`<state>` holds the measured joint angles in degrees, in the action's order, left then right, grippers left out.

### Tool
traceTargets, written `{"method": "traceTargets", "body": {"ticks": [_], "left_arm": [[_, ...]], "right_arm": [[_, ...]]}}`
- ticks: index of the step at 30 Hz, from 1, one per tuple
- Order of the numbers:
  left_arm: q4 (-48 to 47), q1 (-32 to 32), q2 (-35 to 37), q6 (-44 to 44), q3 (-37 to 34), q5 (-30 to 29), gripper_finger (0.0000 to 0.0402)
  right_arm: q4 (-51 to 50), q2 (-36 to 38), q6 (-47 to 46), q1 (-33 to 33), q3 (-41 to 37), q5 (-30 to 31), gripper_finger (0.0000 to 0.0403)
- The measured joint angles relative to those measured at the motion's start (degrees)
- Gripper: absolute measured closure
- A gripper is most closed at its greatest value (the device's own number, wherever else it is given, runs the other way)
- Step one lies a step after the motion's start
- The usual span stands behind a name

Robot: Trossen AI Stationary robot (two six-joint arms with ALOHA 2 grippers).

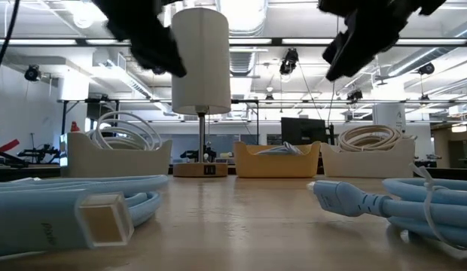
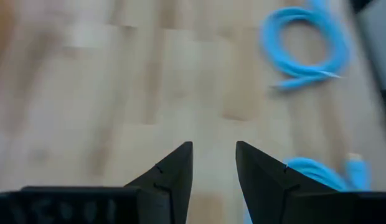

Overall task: Sort HDMI cables
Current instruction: Put the left blue HDMI into the yellow bin

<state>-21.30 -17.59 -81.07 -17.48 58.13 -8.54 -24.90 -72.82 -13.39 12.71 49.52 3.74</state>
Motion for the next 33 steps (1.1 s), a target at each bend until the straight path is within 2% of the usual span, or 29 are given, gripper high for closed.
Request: {"method": "traceTargets", "body": {"ticks": [3,6,12,18,25,33], "left_arm": [[11.1,-3.33,1.74,-2.07,-7.71,3.64,0.0266],[20.26,-6.03,2.14,-3.28,-13.78,4.62,0.0267],[29.33,-8.04,0.52,-9.58,-21.88,3.59,0.0257],[30.86,-8.62,-2.1,-12.22,-23.59,3.53,0.0222],[31.04,-9.18,-7.56,-12.19,-22.44,3.55,0.0183],[30.94,-9.18,-9.23,-12.15,-21.38,6.35,0.0178]], "right_arm": [[2.66,0.0,1.44,1.19,-0.22,-0.84,0.0353],[4.86,0.0,1.66,2.1,-0.36,-0.81,0.0353],[11.22,-0.67,1.64,2.7,-1.06,-0.82,0.0348],[11.95,-3.1,1.64,2.66,-1.14,-0.79,0.0348],[11.84,-8.43,1.6,2.66,-1.17,-0.8,0.0349],[12.45,-12.74,1.43,2.66,-1.17,-0.79,0.035]]}}
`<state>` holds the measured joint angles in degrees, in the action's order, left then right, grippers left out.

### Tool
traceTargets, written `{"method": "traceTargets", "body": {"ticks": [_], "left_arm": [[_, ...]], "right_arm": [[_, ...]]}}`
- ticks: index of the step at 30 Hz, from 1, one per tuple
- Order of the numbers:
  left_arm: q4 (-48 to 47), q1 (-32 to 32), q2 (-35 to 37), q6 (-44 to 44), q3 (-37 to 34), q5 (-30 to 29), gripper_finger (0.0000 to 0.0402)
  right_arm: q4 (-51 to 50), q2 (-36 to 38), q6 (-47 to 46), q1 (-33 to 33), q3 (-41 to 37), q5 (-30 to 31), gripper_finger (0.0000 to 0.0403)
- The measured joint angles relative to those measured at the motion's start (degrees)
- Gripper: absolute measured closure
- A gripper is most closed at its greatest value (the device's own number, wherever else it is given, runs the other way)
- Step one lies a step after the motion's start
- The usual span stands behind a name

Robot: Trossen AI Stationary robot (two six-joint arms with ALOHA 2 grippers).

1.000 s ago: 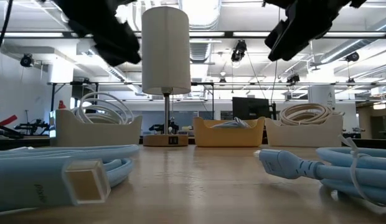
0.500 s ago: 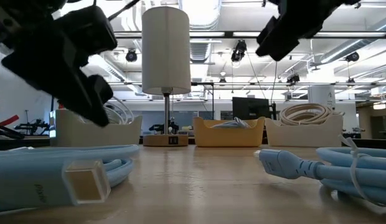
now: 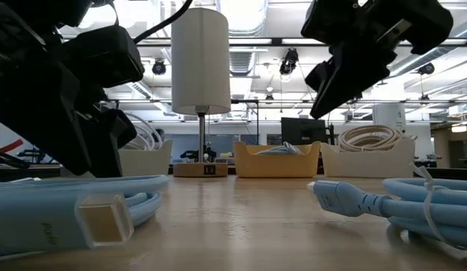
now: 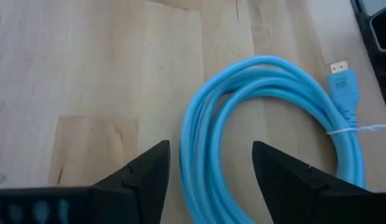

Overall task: Sort HDMI cables
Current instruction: Put the left blue HDMI into the yellow bin

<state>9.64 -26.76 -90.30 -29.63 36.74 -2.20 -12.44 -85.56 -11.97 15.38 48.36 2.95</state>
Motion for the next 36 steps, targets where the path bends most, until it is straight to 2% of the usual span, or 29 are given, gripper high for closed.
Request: {"method": "traceTargets", "body": {"ticks": [9,14,17,23,26,31,36], "left_arm": [[-0.13,-0.04,-1.54,-0.51,-0.28,0.05,0.0201],[0.36,0.02,-4.3,-0.56,-0.17,-2.77,0.0221],[-0.04,0.02,-4.64,0.16,0.23,-4.13,0.0254],[-0.64,0.95,-3.31,1.54,1.16,-3.86,0.0345],[-0.65,1.61,-2.89,2.16,1.76,-4.79,0.037],[-0.61,2.63,-2.84,3.41,2.99,-9.39,0.0358],[-0.61,4.63,-2.84,8.13,5.62,-11.13,0.0346]], "right_arm": [[5.58,-3.07,0.48,-0.28,0.0,0.04,0.0344],[5.79,-3.56,0.59,-0.28,0.0,0.1,0.0339],[5.7,-3.32,0.32,-0.26,0.0,-0.01,0.0336],[5.08,0.34,0.73,-0.26,0.02,-1.58,0.0324],[4.98,2.67,3.04,-0.26,0.02,-1.96,0.0318],[5.03,4.8,2.76,-0.24,0.0,-5.5,0.0307],[1.41,4.64,0.02,-0.26,-0.02,-6.43,0.0291]]}}
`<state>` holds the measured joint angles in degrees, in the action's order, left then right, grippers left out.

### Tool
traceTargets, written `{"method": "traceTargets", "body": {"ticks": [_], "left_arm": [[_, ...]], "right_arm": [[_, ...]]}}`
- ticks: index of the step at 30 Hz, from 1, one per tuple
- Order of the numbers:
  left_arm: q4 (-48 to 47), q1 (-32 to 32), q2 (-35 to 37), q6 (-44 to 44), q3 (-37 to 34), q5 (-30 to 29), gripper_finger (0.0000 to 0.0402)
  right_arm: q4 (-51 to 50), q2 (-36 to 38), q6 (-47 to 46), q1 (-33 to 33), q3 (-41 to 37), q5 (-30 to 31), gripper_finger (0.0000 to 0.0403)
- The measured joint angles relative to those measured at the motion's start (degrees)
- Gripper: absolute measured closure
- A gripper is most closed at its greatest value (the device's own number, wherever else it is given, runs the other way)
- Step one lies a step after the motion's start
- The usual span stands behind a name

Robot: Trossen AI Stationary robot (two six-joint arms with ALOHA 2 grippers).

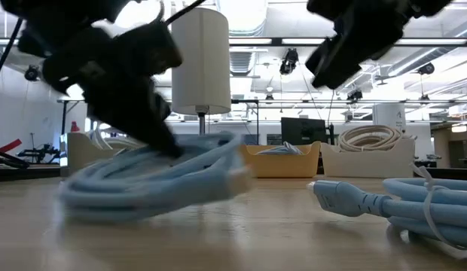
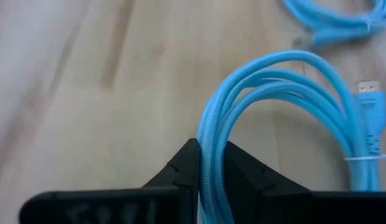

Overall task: Sort HDMI cables
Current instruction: Put the left blue HDMI into the yellow bin

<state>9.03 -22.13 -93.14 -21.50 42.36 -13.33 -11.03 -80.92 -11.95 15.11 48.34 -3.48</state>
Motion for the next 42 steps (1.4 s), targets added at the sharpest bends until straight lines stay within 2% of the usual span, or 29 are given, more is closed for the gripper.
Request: {"method": "traceTargets", "body": {"ticks": [6,9,14,20,26,34,40,42], "left_arm": [[-0.09,3.96,0.09,8.76,4.94,-2.59,0.0375],[-0.25,6.89,0.09,13.5,7.36,-5.61,0.037],[-0.08,12.45,0.11,22.8,12.26,-6.27,0.0352],[0.64,19.45,-0.77,33.66,18.02,-10.54,0.0369],[1.92,24.61,-4.01,39.49,23.77,-11.84,0.0371],[2.35,27.52,-12.45,49.25,34.56,-20.28,0.0375],[2.54,27.69,-19.32,58.73,41.87,-35.69,0.0376],[2.64,28.05,-21.39,60.55,43.87,-38.52,0.0376]], "right_arm": [[-3.31,-0.16,-0.12,0.0,-0.09,0.65,0.0271],[-4.22,-0.16,-1.36,0.04,-0.09,0.6,0.0266],[-10.16,-0.11,-4.43,0.81,-0.09,0.51,0.0266],[-11.27,-0.1,-4.61,1.55,-0.83,0.43,0.0266],[-11.5,-0.13,-4.59,1.53,-1.86,0.4,0.0266],[-11.93,-0.13,-1.14,1.49,-2.25,0.3,0.0266],[-14.61,-0.13,-2.94,1.51,-2.46,0.23,0.0266],[-14.8,-0.13,-2.88,1.51,-2.71,0.24,0.0266]]}}
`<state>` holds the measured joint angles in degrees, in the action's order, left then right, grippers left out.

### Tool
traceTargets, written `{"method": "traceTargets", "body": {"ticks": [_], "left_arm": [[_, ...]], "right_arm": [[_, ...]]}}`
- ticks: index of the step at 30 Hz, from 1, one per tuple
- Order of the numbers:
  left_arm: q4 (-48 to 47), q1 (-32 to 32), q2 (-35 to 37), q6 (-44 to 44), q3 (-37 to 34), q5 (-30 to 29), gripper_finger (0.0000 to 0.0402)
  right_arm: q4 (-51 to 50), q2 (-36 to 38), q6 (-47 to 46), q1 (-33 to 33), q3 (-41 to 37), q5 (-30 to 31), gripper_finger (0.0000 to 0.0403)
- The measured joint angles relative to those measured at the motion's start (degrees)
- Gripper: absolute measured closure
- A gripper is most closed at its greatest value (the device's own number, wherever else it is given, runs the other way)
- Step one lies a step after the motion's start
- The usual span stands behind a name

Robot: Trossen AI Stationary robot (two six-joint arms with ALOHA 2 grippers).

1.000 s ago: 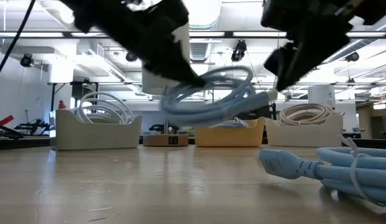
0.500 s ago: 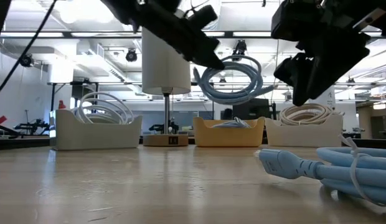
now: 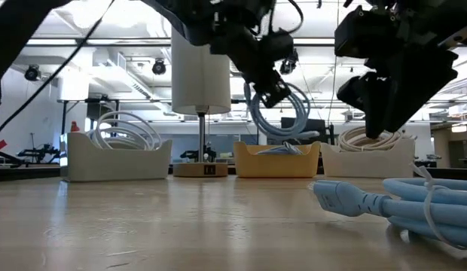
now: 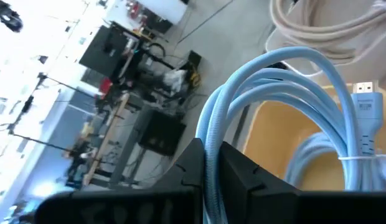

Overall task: Sort HDMI cables
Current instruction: Put the left blue HDMI into the yellow bin

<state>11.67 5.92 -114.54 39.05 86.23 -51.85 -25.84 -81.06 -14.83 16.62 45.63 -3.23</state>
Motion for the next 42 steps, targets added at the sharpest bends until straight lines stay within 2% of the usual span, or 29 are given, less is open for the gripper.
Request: {"method": "traceTargets", "body": {"ticks": [4,10,18,33,42], "left_arm": [[0.15,1.32,-4.03,0.08,2.63,-0.47,0.0376],[0.77,2.98,-8.65,0.55,4.44,-7.1,0.0377],[0.26,3.38,-9.29,-1.56,4.53,-7.47,0.0373],[-1.58,3.42,-9.27,-1.45,4.42,-7.09,0.0269],[-1.6,3.45,-9.21,-0.5,6.14,-7.07,0.0233]], "right_arm": [[-0.73,0.0,0.01,0.0,-0.23,0.0,0.0266],[-0.97,0.0,-0.2,0.0,-0.35,0.01,0.0266],[-0.96,0.0,0.0,0.0,-0.39,0.01,0.0266],[-0.93,0.0,-0.17,0.0,-0.42,0.03,0.0266],[-0.92,0.02,-0.15,0.0,-0.42,0.03,0.0266]]}}
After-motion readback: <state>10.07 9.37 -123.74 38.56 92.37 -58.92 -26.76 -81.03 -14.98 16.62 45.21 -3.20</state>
